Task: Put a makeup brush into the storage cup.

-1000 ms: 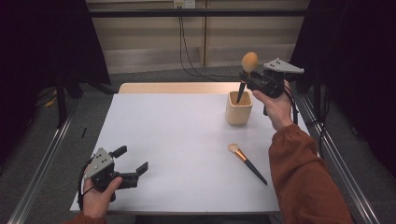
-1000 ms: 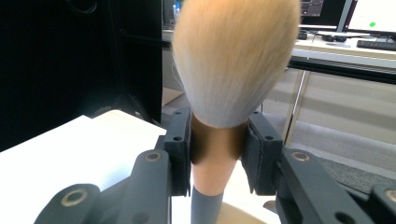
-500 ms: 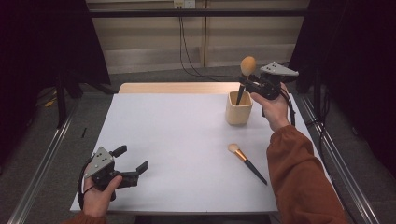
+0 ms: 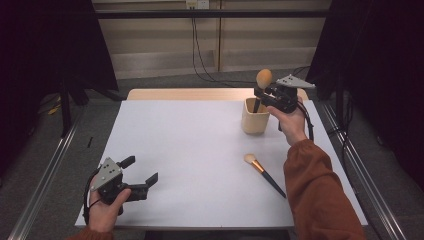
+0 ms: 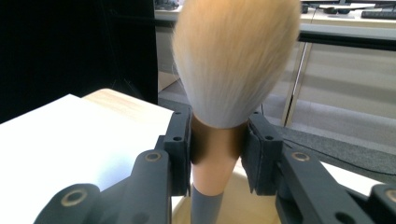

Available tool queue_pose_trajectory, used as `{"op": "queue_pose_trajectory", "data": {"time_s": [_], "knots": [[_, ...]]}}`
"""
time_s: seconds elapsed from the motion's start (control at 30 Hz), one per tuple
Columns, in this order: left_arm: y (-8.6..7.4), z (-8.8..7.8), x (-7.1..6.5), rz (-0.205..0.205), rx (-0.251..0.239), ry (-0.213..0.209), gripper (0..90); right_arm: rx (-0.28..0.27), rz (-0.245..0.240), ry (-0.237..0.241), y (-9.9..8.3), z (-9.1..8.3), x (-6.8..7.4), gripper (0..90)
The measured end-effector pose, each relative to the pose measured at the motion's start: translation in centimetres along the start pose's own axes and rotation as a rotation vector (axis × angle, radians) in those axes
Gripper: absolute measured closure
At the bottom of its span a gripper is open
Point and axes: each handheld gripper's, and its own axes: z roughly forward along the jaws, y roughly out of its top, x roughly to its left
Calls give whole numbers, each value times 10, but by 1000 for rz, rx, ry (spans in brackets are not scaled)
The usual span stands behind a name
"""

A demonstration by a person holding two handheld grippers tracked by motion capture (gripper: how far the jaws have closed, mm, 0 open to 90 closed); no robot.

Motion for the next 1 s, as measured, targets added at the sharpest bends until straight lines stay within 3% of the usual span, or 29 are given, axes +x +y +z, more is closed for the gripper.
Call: {"op": "queue_pose_trajectory", "data": {"time_s": [0.43, 1.0], "knots": [[0, 0, 1, 20, 12, 8, 30, 33, 8, -2, -19, 6, -4, 665], [-1, -1, 3, 17, 18, 21, 30, 71, 33, 2, -39, 11, -3, 648]]}}
